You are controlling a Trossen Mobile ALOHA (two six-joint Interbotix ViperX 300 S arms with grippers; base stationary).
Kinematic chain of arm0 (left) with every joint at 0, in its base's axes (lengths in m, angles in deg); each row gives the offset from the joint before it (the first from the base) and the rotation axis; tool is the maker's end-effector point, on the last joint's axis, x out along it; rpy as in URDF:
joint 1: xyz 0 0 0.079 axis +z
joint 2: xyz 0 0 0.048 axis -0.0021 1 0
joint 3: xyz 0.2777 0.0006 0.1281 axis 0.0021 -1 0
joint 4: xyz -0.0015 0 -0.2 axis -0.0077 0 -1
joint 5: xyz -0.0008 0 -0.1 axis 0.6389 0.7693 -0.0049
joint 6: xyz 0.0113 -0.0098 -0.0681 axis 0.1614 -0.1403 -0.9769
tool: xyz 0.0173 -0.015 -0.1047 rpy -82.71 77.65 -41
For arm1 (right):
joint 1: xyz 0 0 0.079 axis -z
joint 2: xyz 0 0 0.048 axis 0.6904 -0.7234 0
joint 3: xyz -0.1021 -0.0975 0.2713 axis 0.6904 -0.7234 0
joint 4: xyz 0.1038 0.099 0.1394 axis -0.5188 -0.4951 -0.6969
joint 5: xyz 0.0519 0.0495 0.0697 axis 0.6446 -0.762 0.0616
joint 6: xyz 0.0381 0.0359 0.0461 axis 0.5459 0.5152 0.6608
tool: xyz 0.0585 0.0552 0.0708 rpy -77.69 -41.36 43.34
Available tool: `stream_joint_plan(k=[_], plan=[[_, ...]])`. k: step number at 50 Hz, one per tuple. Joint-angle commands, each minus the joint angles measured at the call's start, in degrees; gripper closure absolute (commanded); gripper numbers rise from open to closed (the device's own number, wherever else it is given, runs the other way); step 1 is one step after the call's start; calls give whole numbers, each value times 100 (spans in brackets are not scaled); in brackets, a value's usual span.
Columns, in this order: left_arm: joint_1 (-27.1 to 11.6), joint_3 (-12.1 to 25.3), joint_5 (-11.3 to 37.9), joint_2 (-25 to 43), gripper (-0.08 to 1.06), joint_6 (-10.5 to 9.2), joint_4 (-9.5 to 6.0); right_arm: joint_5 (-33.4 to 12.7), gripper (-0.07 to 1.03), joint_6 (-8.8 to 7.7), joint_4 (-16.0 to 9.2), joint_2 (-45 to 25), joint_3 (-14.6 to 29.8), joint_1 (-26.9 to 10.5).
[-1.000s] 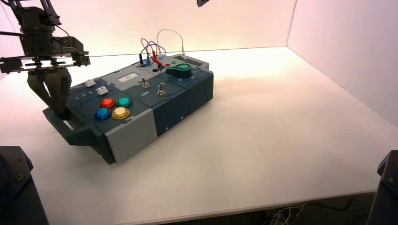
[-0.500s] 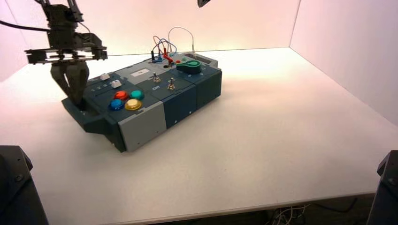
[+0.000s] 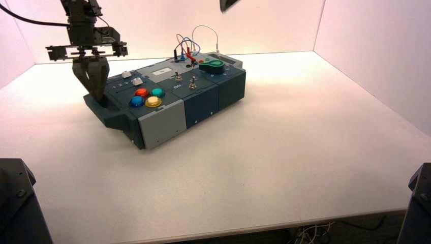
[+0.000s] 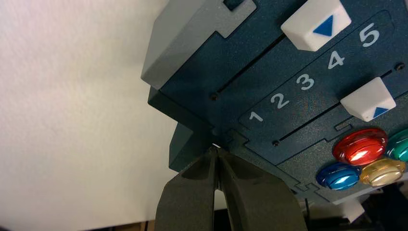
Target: Move the bottom slider to position 1.
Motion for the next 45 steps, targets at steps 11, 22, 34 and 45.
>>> stream_joint_plan(k=[11,22,34,45], plan=[[-149,185,-272,62,101,-18,-88,-396,98,-35,44,-949,1090,272],[-141,211,-255,70,101,-9,-88,-967,98,-35,35,-1626,1837,246],[-114,237,-246,79,101,26,-88,-1248,98,-9,35,-1819,2021,255],[-105,316,-211,79,101,53,-88,-1459,98,-35,44,-2057,2013,272]])
